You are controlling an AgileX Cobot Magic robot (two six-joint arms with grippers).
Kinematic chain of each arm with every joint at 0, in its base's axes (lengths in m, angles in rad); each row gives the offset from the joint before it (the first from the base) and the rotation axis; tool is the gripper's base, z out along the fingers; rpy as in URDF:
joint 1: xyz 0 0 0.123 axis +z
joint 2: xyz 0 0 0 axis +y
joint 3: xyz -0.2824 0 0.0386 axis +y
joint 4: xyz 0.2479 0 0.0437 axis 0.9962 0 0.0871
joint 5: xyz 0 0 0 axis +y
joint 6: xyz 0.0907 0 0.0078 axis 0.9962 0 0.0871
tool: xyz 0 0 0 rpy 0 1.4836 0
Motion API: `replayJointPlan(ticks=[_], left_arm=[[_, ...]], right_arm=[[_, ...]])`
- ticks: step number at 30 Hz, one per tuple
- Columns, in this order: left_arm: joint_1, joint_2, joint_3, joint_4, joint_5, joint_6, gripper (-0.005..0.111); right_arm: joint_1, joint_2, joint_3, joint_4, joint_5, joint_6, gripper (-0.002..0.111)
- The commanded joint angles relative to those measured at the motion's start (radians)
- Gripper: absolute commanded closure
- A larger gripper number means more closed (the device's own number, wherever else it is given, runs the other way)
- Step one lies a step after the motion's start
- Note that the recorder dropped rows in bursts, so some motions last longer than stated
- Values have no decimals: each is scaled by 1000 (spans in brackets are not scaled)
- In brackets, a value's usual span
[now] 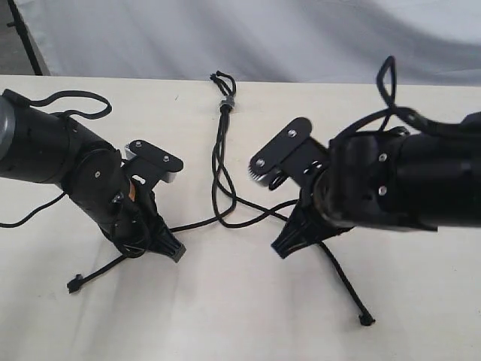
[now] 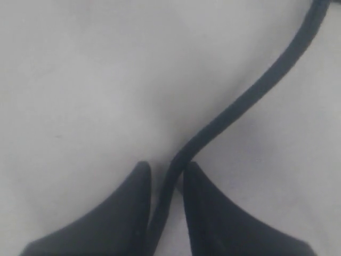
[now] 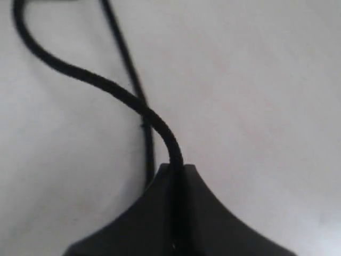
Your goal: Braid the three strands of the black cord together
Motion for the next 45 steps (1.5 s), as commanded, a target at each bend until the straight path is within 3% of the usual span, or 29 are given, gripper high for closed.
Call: replayJointPlan(ticks=[1, 6, 19, 25, 26, 27, 28, 31, 34, 41, 45], left_arm=[[0, 15, 21, -5, 7, -3, 84], [0, 15, 21, -5, 7, -3, 84], [0, 15, 21, -5, 3, -8, 84], [0, 15, 21, -5, -1, -8, 84], [0, 15, 21, -5, -11, -8, 84], [0, 15, 21, -5, -13, -8, 84], [0, 15, 21, -5, -13, -8, 84], [0, 15, 21, -5, -2, -8, 84], [0, 15, 21, -5, 6, -6, 84], [0, 15, 21, -5, 8, 0, 84], [0, 15, 21, -5, 8, 0, 84]], right_arm=[[-165, 60, -1, -21, -97, 11, 108], [-228, 134, -1, 9, -104, 9, 108], [-197, 223, 110, 165, -178, -18, 108], [17, 196, 208, 474, -250, -196, 108], [143, 174, 208, 592, -289, -295, 108], [193, 162, 204, 613, -313, -313, 108], [307, 131, 183, 596, -359, -322, 108], [366, 44, 123, 501, -296, -318, 108], [210, -62, 88, 366, -157, -226, 108], [-256, -87, 88, 311, -187, -191, 108], [-373, 5, 88, 313, -244, -191, 108]])
